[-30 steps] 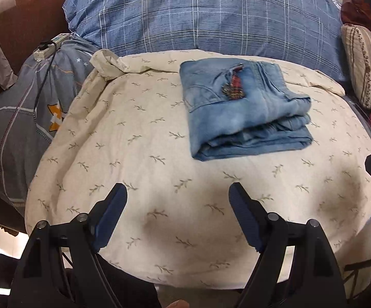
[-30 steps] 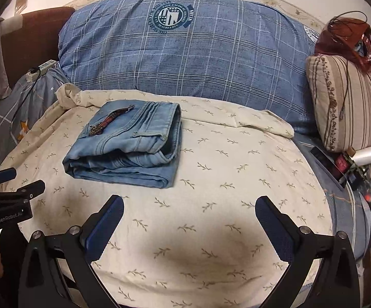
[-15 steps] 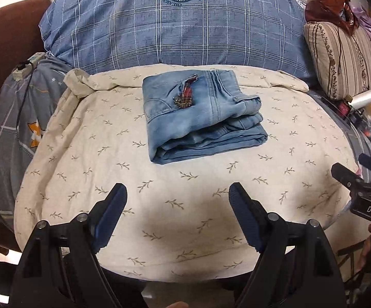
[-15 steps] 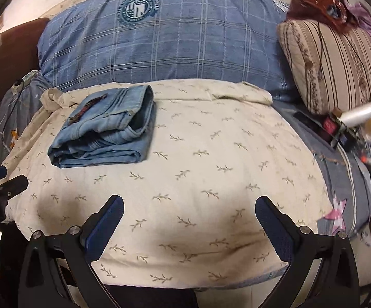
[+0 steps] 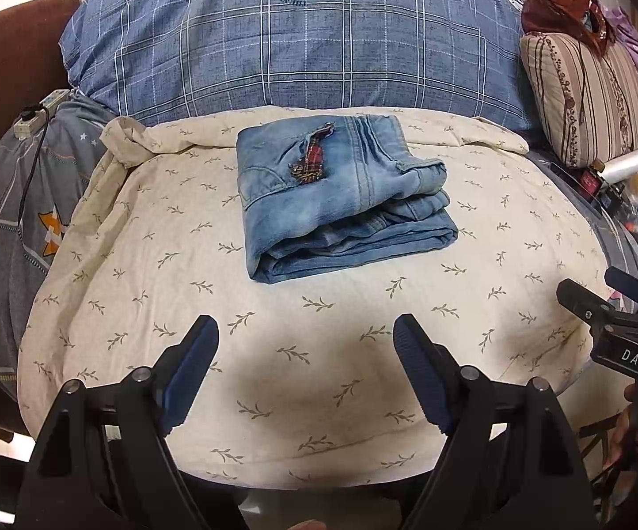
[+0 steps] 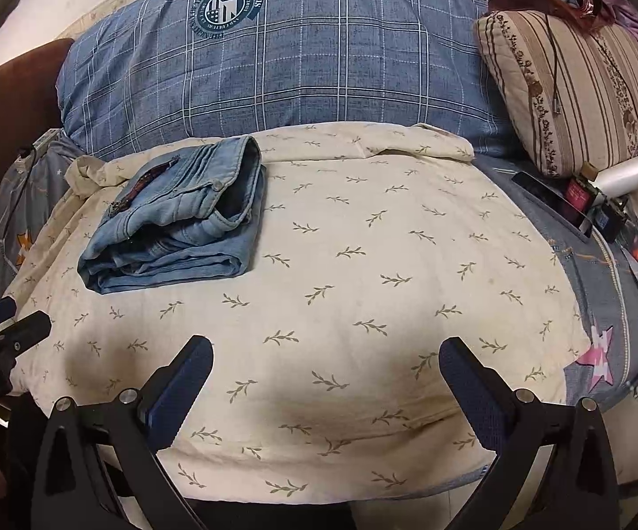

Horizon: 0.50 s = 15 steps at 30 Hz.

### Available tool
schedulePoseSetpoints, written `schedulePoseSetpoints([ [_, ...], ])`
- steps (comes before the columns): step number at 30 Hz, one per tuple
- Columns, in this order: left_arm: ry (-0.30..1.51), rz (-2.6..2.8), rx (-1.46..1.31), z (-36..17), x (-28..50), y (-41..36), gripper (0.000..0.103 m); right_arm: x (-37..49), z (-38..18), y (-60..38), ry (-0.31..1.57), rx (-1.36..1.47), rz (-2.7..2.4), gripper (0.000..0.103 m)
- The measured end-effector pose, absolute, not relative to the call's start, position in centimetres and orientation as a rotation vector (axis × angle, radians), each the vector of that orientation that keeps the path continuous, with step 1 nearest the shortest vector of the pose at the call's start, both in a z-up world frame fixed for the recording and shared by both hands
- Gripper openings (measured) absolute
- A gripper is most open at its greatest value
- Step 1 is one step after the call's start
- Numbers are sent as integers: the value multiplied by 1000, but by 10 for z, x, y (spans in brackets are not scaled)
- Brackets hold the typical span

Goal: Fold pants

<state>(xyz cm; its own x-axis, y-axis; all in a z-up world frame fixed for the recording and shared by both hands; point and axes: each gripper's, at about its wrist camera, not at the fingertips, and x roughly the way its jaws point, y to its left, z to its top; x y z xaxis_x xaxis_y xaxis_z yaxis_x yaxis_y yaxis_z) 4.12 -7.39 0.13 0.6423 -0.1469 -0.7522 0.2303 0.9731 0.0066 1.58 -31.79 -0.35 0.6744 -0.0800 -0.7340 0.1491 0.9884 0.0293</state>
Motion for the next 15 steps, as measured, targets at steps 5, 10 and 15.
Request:
schedulePoseSetpoints([
  [5, 838, -224, 127, 2, 39, -80, 82, 15, -4, -318, 821, 80, -128, 103],
  [10, 851, -237, 132, 1, 39, -84, 82, 14, -3, -321, 817, 92, -129, 103],
  [15, 842, -270, 122, 9, 41, -88, 82, 14, -3, -321, 820, 94, -127, 103],
])
